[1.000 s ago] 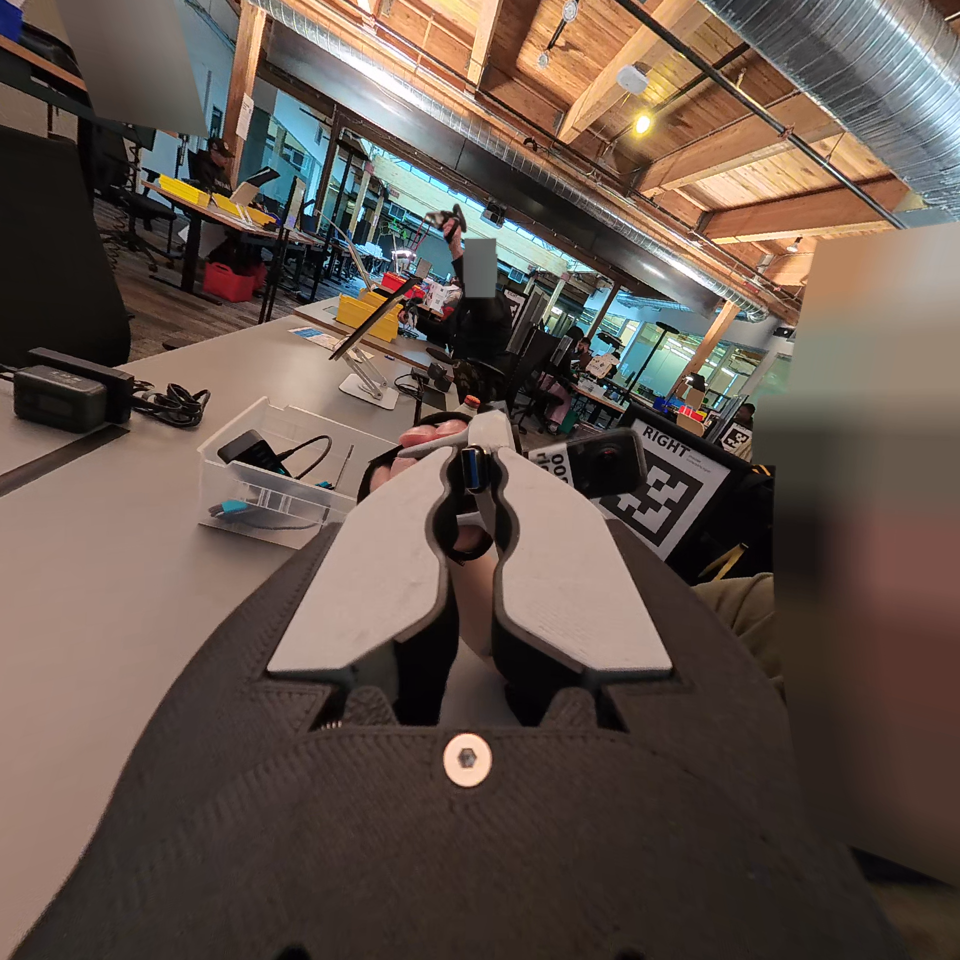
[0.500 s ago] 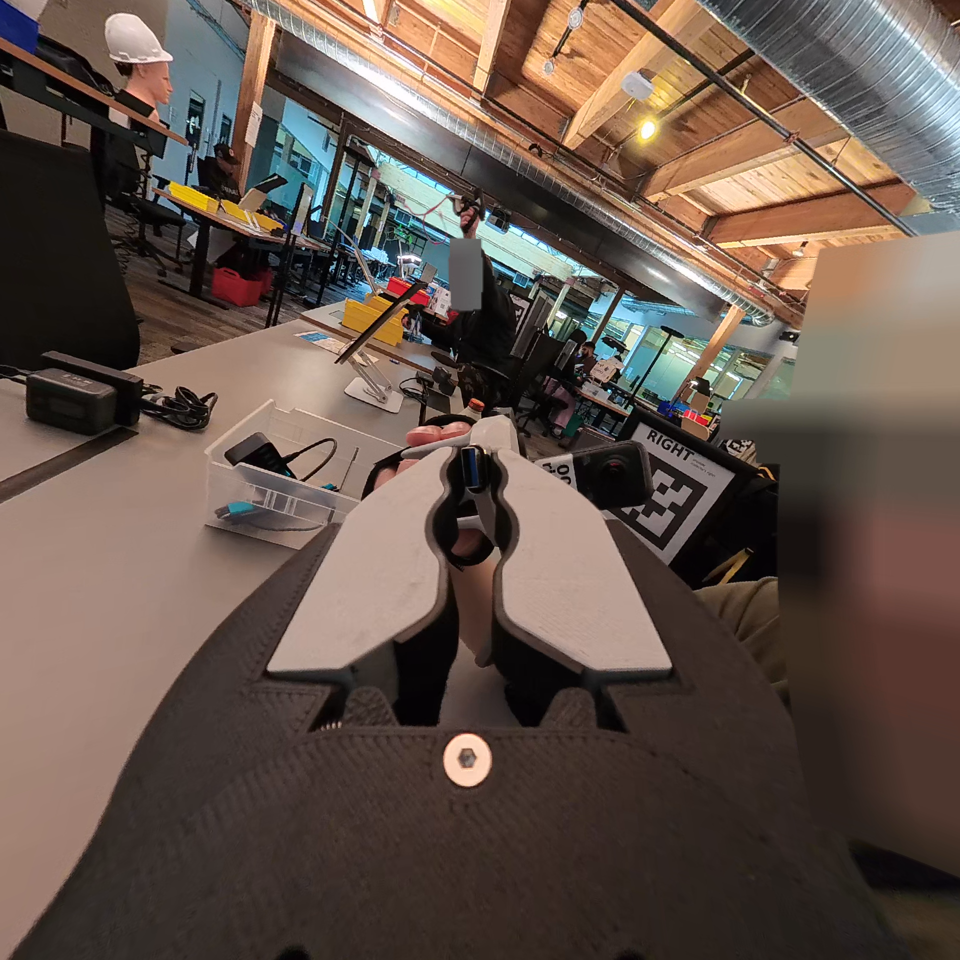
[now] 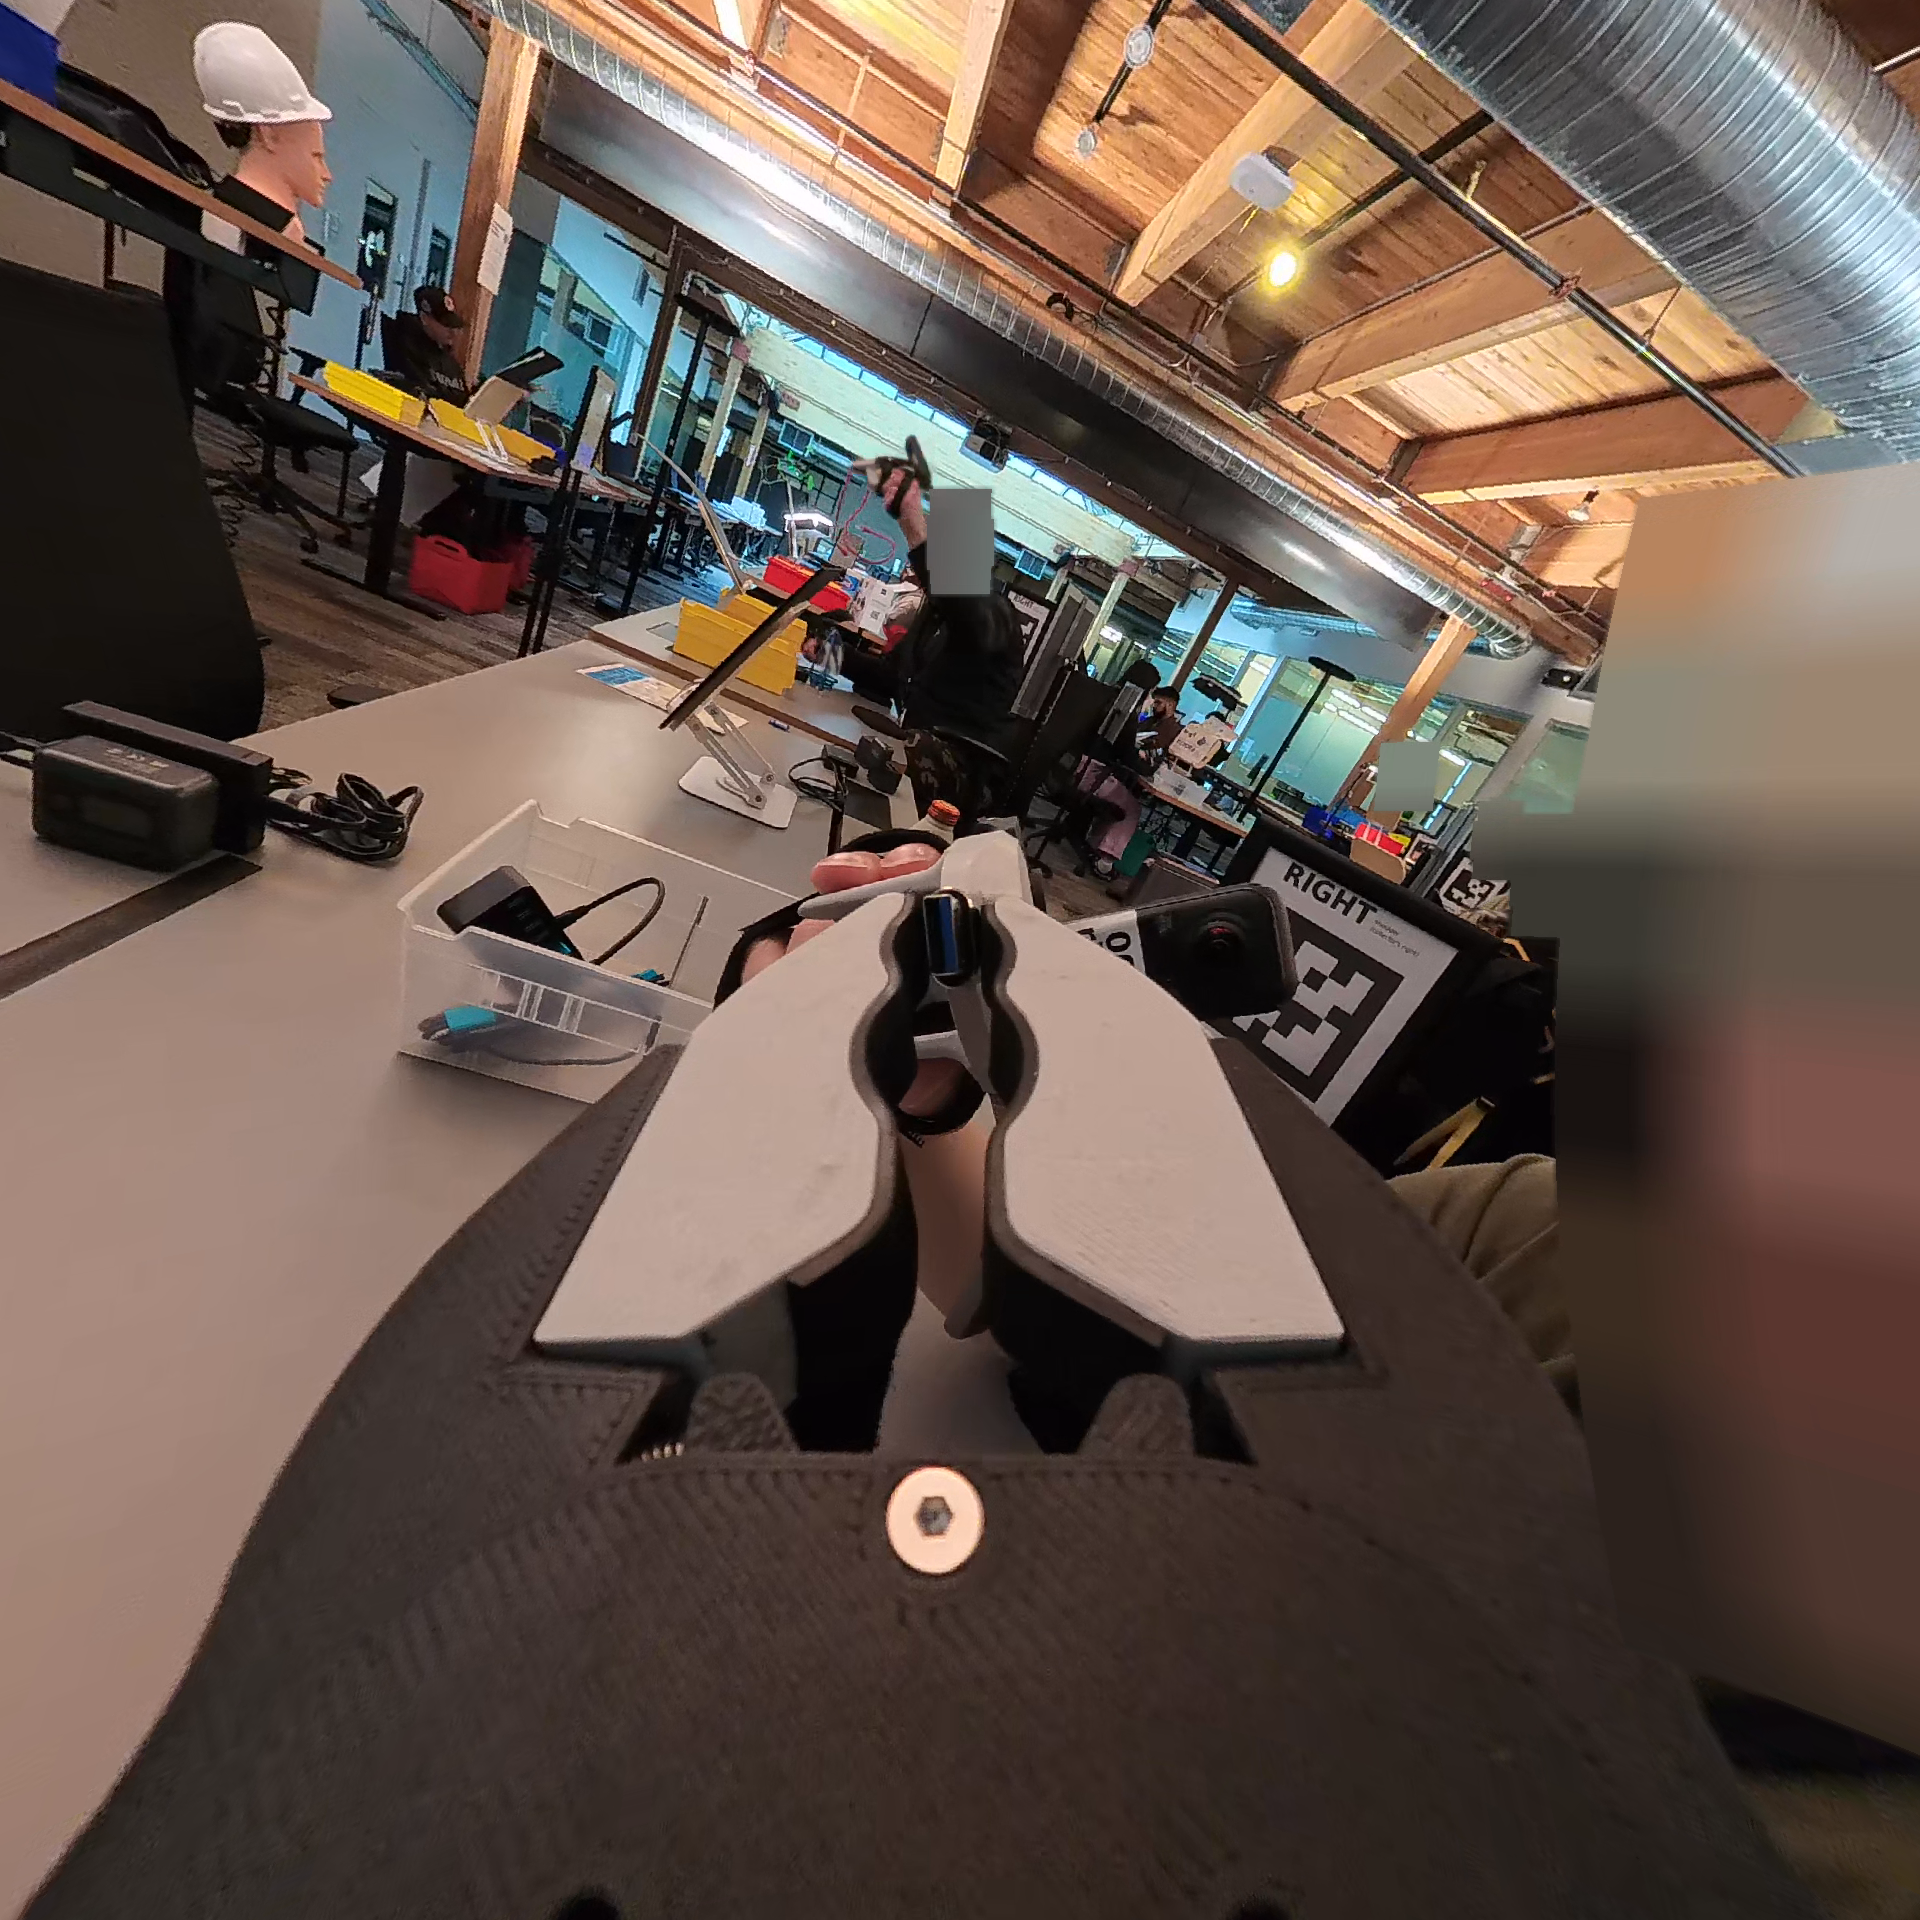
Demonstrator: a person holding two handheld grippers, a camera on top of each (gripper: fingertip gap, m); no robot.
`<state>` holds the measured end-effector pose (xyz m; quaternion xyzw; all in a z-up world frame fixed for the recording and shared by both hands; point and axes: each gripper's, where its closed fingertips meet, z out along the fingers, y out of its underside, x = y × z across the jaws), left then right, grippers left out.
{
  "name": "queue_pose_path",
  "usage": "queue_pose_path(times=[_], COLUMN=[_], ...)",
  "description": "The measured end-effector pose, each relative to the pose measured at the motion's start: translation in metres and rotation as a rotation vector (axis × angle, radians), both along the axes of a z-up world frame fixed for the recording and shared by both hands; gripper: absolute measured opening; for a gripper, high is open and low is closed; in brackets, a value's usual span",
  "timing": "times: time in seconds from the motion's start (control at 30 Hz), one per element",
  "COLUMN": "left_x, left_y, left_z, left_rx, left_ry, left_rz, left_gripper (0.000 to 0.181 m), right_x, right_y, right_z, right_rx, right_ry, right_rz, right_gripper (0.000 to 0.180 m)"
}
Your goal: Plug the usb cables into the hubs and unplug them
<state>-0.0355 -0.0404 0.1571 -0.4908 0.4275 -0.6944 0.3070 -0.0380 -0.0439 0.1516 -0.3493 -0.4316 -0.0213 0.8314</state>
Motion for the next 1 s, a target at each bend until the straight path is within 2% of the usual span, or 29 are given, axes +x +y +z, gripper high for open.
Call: queue_pose_path(times=[0.27, 0.53, 0.6, 0.7, 0.83, 0.93, 1.0], left_x=[0.0, 0.001, 0.0, -0.016, -0.075, -0.128, -0.145], left_y=[0.0, 0.005, 0.009, 0.026, 0.057, 0.099, 0.122], left_z=[0.0, -0.002, -0.002, 0.009, 0.022, 0.001, -0.029], left_rx=[-0.006, -0.026, -0.016, 0.026, 0.243, 0.411, 0.452], left_ry=[-0.001, 0.004, 0.008, -0.027, -0.069, 0.059, 0.204], left_rz=[-0.003, 0.012, 0.045, 0.196, 0.544, 0.901, 0.975], left_gripper=[0.007, 0.008, 0.013, 0.028, 0.023, 0.017, 0.018], right_x=[0.0, 0.001, 0.003, 0.013, 0.032, 0.044, 0.049], right_y=[0.001, 0.004, 0.004, 0.005, 0.007, 0.004, 0.002], right_z=[-0.001, -0.002, -0.001, 0.004, 0.013, 0.021, 0.026], right_rx=[0.009, -0.061, -0.067, -0.074, -0.086, -0.08, -0.075], right_ry=[0.006, 0.035, 0.051, 0.082, 0.131, 0.16, 0.172], right_rz=[-0.008, 0.032, 0.041, 0.029, 0.012, 0.001, 0.004], right_gripper=[0.008, 0.008, 0.008, 0.008, 0.008, 0.008, 0.008])
